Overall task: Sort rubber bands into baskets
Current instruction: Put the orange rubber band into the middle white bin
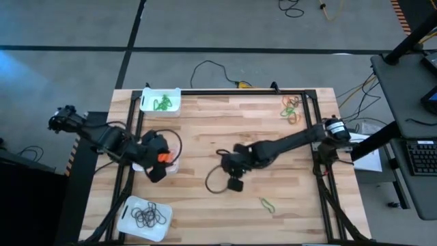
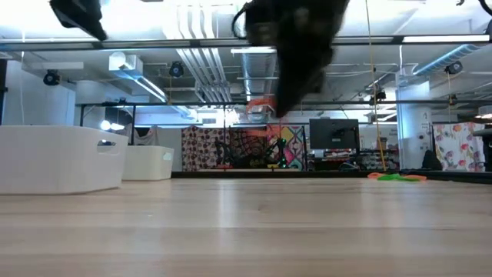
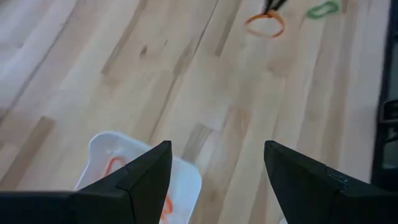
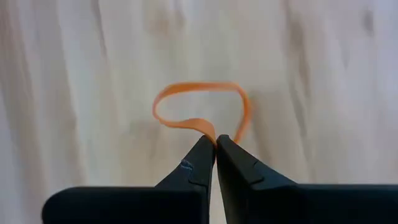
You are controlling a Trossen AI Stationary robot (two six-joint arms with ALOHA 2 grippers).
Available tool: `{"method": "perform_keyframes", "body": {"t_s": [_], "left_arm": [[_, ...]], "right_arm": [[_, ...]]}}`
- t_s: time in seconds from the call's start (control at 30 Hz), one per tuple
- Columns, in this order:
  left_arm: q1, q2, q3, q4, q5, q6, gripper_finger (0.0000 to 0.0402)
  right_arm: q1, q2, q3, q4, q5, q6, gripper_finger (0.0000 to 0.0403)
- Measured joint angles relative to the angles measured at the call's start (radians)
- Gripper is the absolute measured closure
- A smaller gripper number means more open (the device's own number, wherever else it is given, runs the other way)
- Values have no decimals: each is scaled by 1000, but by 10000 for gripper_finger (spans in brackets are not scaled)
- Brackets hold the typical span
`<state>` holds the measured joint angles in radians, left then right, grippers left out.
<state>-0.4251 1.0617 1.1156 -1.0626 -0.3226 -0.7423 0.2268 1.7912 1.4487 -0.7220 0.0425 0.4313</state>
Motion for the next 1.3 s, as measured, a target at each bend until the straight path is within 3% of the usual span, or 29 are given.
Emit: {"method": "perform_keyframes", "body": {"t_s": [0.17,0.4,0.53,0.73,0.9,1.03,1.1,1.3], "left_arm": [[-106,-1,0,-42,-64,-76,162],[-148,-3,-50,62,-172,-93,162],[-123,2,-118,224,-100,5,162],[-64,-27,-211,346,-43,24,162],[58,-34,-321,495,194,99,162],[168,-7,-399,724,333,225,162],[214,32,-418,812,347,284,162],[272,208,-405,934,276,463,160]], "right_arm": [[-83,0,-73,187,-13,-89,390],[-115,43,-139,261,-23,-85,390],[-105,87,-133,274,-24,-63,390],[-100,109,-120,294,-24,-65,377],[-101,89,-99,275,-24,-21,309],[-83,44,-64,186,-24,20,248],[-63,10,-43,94,-8,39,227],[41,-127,-11,-137,184,228,195]]}}
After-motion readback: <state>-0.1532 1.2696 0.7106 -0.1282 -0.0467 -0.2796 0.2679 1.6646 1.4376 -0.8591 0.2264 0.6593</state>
